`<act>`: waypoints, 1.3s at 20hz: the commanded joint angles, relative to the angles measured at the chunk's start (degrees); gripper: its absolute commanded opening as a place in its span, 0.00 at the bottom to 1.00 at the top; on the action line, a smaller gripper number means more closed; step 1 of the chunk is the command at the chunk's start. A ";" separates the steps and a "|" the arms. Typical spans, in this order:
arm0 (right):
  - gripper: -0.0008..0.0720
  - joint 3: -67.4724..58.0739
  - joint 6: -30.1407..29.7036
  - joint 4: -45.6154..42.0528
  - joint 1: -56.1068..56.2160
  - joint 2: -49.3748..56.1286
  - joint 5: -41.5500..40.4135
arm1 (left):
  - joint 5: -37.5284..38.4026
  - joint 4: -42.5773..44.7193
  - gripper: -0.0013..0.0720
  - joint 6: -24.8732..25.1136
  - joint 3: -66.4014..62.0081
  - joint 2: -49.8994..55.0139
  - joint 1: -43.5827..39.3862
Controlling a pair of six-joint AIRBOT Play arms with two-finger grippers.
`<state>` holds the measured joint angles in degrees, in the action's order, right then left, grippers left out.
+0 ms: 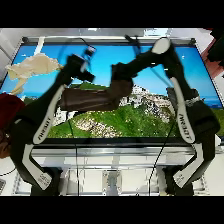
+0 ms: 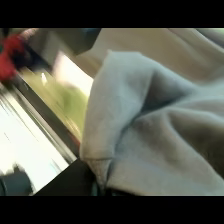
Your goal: Fold the shirts.
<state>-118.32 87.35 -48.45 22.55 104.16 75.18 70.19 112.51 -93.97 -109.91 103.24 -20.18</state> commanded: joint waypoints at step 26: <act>0.87 8.35 9.90 8.72 -3.72 20.09 -8.68 | 0.52 -3.67 0.04 -1.60 -2.27 -4.48 14.08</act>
<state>-110.69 100.18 -49.54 20.56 121.25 62.26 70.94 108.95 -95.53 -112.12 98.80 -6.15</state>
